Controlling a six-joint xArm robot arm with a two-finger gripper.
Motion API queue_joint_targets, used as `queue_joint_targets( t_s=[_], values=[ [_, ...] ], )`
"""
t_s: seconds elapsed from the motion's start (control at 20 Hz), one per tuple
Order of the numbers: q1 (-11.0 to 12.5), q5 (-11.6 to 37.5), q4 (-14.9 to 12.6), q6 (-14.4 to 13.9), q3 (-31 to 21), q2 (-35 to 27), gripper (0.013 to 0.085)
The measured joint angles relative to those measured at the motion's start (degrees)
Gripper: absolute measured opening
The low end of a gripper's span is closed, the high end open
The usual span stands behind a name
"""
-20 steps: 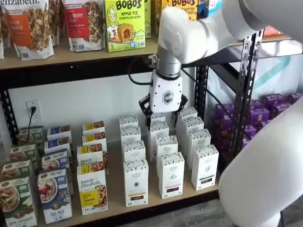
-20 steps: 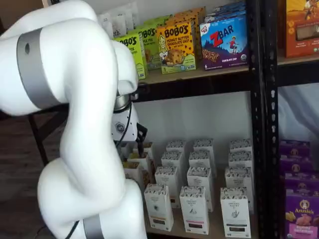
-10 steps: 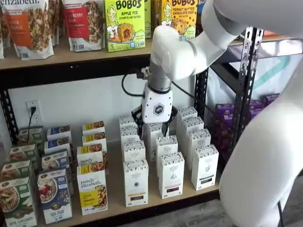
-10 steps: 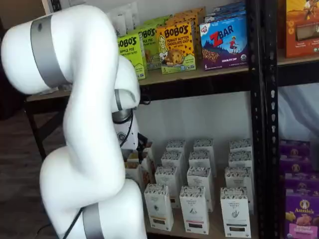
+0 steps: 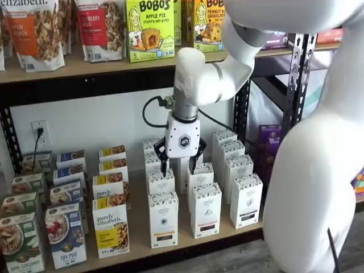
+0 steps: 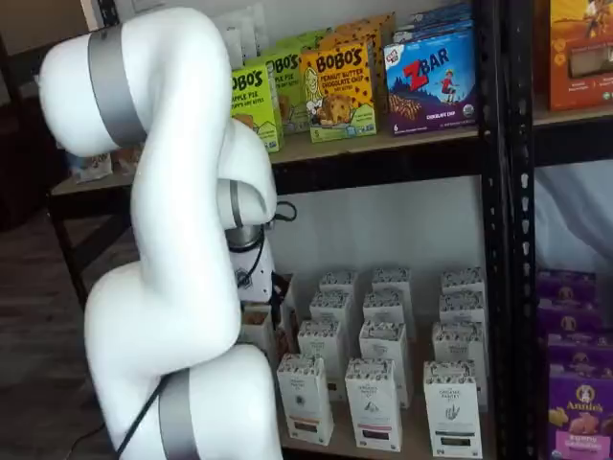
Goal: Pick up the white box with a yellow strip in the middle, on the bottom shelf, the fourth box from the left
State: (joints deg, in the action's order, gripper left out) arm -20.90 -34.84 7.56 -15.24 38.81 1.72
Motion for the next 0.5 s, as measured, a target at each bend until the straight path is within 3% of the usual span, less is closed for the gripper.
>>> queue_joint_targets(
  t_s=[0.5],
  values=[
    [2.0, 0.8, 0.0, 2.1, 4.7, -7.6, 0.085]
  ],
)
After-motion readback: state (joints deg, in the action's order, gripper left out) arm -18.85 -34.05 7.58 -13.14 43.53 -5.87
